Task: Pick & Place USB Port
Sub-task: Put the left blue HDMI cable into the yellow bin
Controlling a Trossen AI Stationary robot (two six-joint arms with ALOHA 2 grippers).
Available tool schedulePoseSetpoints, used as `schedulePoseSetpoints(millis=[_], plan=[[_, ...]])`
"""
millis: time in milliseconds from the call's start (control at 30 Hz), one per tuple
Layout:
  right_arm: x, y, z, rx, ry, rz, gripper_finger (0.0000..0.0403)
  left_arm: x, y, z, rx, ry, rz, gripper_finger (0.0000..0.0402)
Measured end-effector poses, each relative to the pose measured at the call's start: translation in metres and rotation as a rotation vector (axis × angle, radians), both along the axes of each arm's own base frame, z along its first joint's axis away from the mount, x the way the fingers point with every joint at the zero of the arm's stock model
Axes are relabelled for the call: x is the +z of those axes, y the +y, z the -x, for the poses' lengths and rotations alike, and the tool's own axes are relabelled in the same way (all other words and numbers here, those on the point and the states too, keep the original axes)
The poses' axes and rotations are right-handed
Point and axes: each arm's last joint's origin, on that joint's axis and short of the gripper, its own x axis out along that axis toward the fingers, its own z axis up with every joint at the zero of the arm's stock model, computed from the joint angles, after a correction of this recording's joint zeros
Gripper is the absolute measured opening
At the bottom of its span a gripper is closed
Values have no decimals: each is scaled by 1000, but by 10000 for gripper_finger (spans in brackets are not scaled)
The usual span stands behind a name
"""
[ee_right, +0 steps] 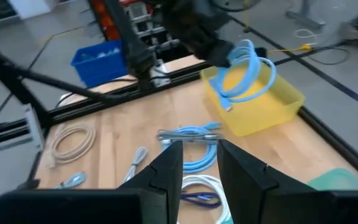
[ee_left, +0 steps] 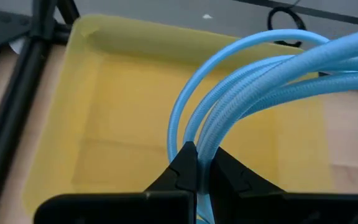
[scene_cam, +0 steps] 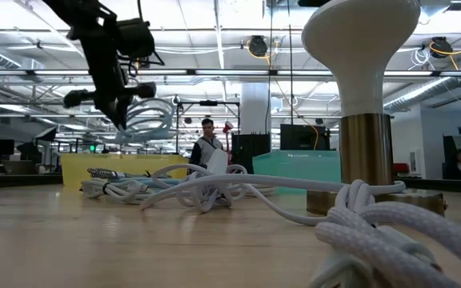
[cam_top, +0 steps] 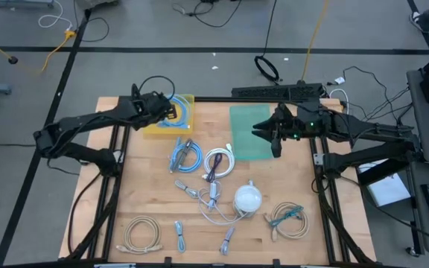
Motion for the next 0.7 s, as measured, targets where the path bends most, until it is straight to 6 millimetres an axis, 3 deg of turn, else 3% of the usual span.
schedulePoseSetpoints(millis=[567,700], plan=[[-2,10,0,79,29,74,94,-31,27,6,21,198,96,13],[-2,10,0,79,29,74,94,-34,29,5,-43,198,137,52]])
